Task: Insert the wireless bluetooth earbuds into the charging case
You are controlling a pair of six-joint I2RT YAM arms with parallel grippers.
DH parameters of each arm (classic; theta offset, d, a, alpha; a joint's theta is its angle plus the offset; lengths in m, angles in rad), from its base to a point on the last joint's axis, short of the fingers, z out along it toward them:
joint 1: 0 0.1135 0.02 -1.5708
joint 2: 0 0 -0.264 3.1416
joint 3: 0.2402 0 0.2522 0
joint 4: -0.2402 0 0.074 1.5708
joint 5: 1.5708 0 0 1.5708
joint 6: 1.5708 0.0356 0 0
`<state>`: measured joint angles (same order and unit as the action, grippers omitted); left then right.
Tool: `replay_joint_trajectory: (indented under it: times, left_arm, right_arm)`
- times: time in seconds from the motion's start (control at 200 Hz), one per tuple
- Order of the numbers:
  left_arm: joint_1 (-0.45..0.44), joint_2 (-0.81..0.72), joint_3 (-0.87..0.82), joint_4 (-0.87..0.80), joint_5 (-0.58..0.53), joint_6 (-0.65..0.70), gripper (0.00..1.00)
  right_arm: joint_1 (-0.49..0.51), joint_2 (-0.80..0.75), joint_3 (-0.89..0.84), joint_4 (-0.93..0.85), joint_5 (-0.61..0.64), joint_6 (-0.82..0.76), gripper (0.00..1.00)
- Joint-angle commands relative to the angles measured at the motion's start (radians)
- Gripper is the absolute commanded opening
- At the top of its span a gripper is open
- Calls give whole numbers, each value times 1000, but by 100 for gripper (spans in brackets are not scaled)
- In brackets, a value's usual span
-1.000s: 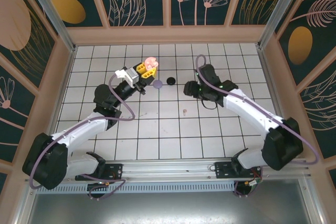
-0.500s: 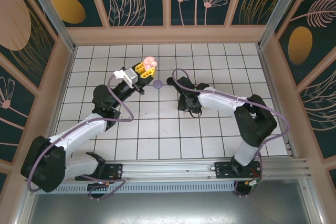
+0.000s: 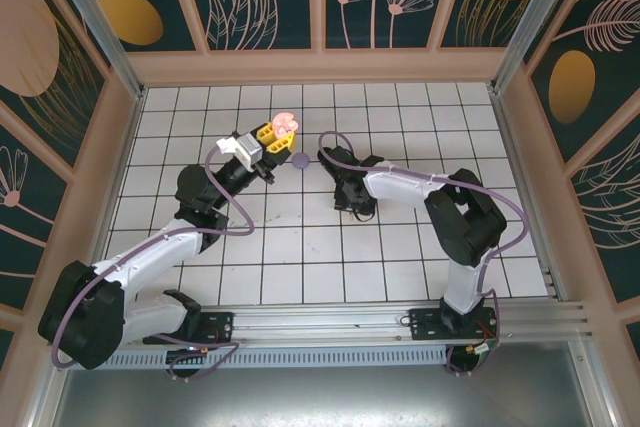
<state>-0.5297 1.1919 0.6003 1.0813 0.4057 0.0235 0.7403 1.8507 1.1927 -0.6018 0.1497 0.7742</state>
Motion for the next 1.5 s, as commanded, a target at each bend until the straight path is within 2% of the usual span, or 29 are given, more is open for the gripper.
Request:
replay_joint_trajectory:
  times: [0.0,0.816,1.496]
  left_arm:
    - [-5,-10,-8,55,-15,19,0]
    - [-5,-6,-9,55,-15,21,0]
    - [-5,3,3,48,-17,3,0]
  right_arm:
    - [9,24,24,-31,25,30,43]
    - [21,62,-5,5,15,27,30]
    - [-2,-80,-103,85,-7,34,20]
